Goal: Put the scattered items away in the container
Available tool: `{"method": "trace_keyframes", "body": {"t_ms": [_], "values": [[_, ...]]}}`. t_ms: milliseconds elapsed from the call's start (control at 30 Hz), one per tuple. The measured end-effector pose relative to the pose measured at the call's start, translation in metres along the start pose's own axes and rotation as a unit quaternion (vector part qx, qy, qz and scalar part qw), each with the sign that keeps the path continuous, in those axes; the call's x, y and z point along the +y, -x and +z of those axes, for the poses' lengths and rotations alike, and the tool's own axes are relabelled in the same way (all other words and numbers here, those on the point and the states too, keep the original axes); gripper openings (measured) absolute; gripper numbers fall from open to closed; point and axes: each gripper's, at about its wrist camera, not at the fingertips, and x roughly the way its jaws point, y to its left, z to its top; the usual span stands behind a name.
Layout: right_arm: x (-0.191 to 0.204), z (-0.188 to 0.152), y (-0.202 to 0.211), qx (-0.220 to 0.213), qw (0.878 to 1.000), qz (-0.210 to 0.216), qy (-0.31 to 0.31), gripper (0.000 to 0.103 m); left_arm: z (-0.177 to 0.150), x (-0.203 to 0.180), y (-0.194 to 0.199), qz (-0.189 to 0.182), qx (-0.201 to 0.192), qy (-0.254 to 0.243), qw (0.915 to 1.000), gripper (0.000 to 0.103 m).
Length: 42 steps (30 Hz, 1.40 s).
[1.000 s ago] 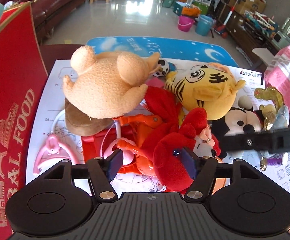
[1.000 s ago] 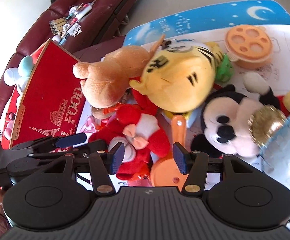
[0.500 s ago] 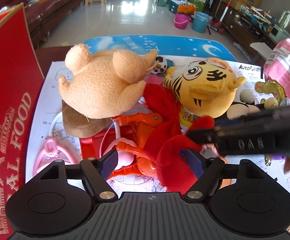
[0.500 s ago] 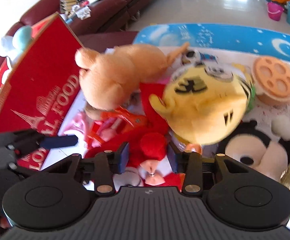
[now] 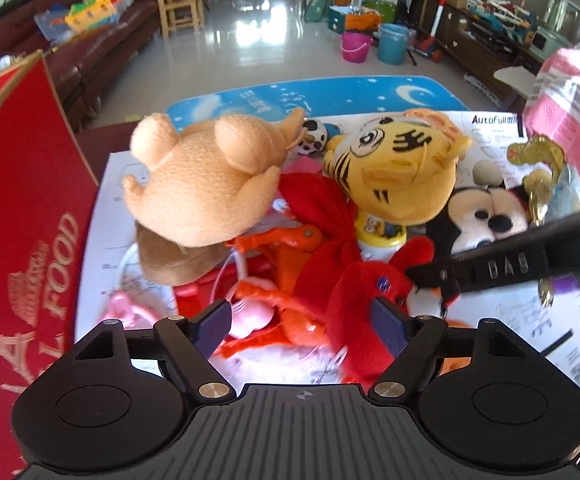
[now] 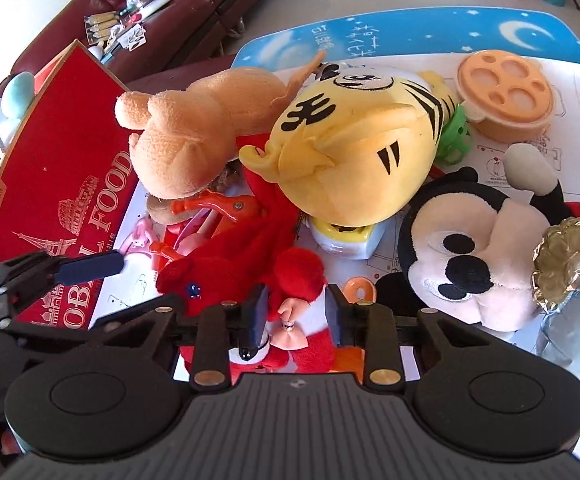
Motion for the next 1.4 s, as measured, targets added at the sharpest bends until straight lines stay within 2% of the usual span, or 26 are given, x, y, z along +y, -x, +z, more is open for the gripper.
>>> {"method": "trace_keyframes", "body": {"t_ms": [200, 300, 433, 467, 500, 533, 567, 733, 800, 867, 933, 1000, 1033, 1100, 1133, 1233, 1400], "values": [[-0.006, 0.000, -0.001, -0.001, 1.000, 0.005, -0.020, 0.037, -0.023, -0.016, 0.004, -0.015, 0.017, -0.039, 0.9990, 0.088], [-0.008, -0.001, -0.001, -0.002, 1.000, 0.004, -0.029, 0.044, -0.027, -0.031, -0.008, -0.007, 0.030, -0.054, 0.9981, 0.088], [-0.009, -0.003, 0.002, -0.003, 0.999, 0.005, -0.033, 0.046, -0.023, -0.039, -0.024, 0.013, 0.029, -0.056, 0.9979, 0.085], [-0.011, -0.003, 0.003, -0.003, 0.999, 0.006, -0.035, 0.048, -0.021, -0.039, -0.028, 0.013, 0.033, -0.054, 0.9979, 0.074], [-0.012, -0.004, 0.004, -0.003, 0.999, 0.006, -0.038, 0.051, -0.020, -0.037, -0.031, 0.003, 0.040, -0.049, 0.9980, 0.068], [-0.013, -0.004, 0.004, -0.004, 0.999, 0.007, -0.040, 0.052, -0.019, -0.034, -0.033, -0.015, 0.047, -0.041, 0.9979, 0.051], [-0.014, -0.004, 0.004, -0.003, 0.999, 0.009, -0.043, 0.053, -0.019, -0.033, -0.034, -0.032, 0.054, -0.034, 0.9974, 0.041], [-0.013, 0.000, -0.001, -0.001, 0.998, 0.023, -0.054, 0.055, -0.024, -0.032, -0.036, -0.033, 0.063, -0.032, 0.9970, 0.042], [-0.012, 0.001, -0.007, 0.002, 0.998, 0.021, -0.056, 0.055, -0.024, -0.028, -0.037, -0.035, 0.066, -0.023, 0.9970, 0.046], [-0.013, -0.001, -0.011, 0.002, 0.998, 0.019, -0.058, 0.055, -0.026, -0.027, -0.037, -0.027, 0.067, -0.020, 0.9972, 0.058], [-0.014, -0.003, -0.013, -0.001, 0.998, 0.020, -0.061, 0.053, -0.026, -0.027, -0.040, -0.006, 0.066, -0.022, 0.9976, 0.077], [-0.014, -0.004, -0.013, -0.005, 0.998, 0.025, -0.064, 0.044, -0.026, -0.028, -0.042, 0.000, 0.065, -0.023, 0.9976, 0.079], [-0.013, -0.005, -0.012, -0.008, 0.998, 0.022, -0.063, 0.044, -0.025, -0.029, -0.042, -0.004, 0.065, -0.021, 0.9977, 0.074], [-0.010, -0.005, -0.011, -0.011, 0.998, 0.018, -0.058, 0.042, -0.024, -0.031, -0.041, -0.025, 0.068, -0.019, 0.9972, 0.051], [-0.009, -0.006, -0.010, -0.011, 0.998, 0.018, -0.060, 0.042, -0.024, -0.031, -0.041, -0.040, 0.071, -0.015, 0.9966, 0.034], [-0.006, -0.007, -0.005, -0.013, 0.998, 0.022, -0.060, 0.040, -0.026, -0.036, -0.035, -0.027, 0.063, -0.024, 0.9974, 0.033], [-0.002, -0.011, 0.005, -0.014, 0.998, 0.031, -0.061, 0.040, -0.027, -0.029, -0.023, -0.035, 0.062, -0.013, 0.9974, 0.033]]}}
